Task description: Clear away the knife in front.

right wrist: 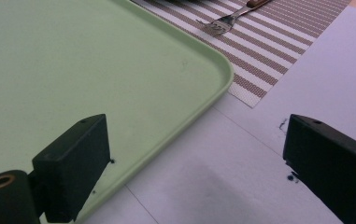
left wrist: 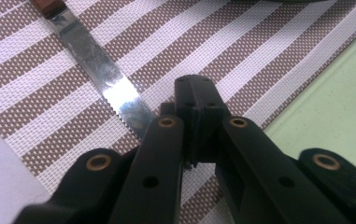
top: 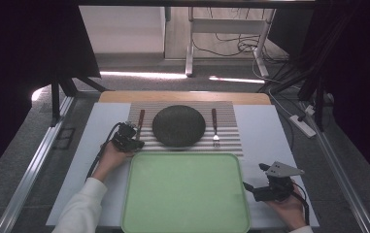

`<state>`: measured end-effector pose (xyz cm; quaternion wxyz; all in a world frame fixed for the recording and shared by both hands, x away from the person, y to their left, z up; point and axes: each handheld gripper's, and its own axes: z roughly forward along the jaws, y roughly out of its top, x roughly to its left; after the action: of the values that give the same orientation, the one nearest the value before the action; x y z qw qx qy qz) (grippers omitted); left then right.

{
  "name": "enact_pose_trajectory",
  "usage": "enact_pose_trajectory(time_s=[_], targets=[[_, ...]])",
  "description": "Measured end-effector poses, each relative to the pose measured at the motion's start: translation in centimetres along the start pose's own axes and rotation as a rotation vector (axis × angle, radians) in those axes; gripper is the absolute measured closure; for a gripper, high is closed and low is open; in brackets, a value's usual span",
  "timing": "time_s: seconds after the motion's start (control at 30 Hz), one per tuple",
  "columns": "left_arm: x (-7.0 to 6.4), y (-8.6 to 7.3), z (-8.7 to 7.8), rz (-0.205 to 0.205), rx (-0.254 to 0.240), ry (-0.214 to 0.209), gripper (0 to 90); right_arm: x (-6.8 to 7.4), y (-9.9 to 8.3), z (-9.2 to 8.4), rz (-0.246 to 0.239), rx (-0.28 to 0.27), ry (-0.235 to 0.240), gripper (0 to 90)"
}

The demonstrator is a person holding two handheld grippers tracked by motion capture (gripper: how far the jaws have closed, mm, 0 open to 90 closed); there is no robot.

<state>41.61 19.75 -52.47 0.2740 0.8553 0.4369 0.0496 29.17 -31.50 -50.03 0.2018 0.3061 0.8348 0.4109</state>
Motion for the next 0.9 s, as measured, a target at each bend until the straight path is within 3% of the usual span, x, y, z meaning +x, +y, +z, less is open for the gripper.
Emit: enact_pose_trajectory(time_s=[0.57,0.9], targets=[[0.7,-0.9,-0.7,-0.002,0.013,-0.014,89.0,-0.2,-0.1,-0.3,0.001,-0.004,-0.003,7.5],[1.7,-1.7,-1.4,-0.019,0.017,0.007,89.0,-0.2,-0.1,-0.3,0.000,0.000,-0.005,7.5]])
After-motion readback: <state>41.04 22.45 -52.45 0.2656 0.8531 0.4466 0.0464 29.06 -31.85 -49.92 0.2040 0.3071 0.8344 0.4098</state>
